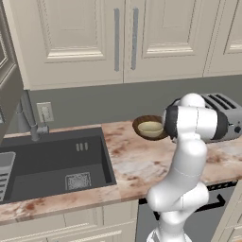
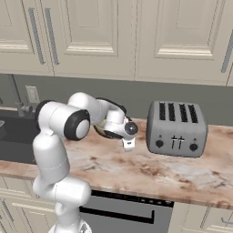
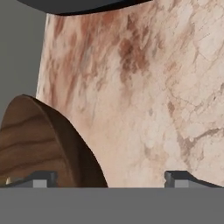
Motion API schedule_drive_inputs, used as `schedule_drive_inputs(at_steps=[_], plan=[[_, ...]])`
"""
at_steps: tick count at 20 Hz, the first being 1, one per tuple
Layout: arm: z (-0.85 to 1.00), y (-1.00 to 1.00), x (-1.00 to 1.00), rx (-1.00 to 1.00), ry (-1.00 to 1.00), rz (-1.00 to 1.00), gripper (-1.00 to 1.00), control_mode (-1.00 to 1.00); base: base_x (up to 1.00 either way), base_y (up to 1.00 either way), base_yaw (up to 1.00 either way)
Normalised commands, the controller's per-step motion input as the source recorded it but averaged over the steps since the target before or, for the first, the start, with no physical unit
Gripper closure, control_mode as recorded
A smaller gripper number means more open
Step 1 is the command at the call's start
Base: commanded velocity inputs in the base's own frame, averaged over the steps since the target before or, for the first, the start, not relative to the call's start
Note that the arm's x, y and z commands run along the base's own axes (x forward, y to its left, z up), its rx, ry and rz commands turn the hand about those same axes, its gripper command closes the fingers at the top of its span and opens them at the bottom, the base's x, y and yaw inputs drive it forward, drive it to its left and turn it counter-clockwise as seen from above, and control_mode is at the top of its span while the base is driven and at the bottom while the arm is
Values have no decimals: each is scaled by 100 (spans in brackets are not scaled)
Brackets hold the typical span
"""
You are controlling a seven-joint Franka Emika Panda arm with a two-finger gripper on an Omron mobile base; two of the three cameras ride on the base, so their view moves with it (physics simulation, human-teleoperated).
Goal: Pick up the bowls on the counter and stack them on top of one another in the open cabinet. Place the smaller bowl on top of the larger bowl.
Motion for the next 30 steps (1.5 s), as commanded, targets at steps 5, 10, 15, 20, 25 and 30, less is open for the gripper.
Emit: schedule_drive_inputs(at_steps=[5, 10, 15, 20, 25, 30], plan=[[-11, 15, 31, 0, 0, 0, -100, -100, 0, 0, 0], [-29, 18, 20, -2, 0, 0, -100, -100, 0, 0, 0], [-28, 12, 8, -3, 0, 0, -100, -100, 0, 0, 0], [-19, 9, 8, 0, 0, 0, -100, -100, 0, 0, 0], [-5, 3, 2, 0, 0, 0, -100, -100, 0, 0, 0], [0, 0, 0, 0, 0, 0, 100, -100, 0, 0, 0]])
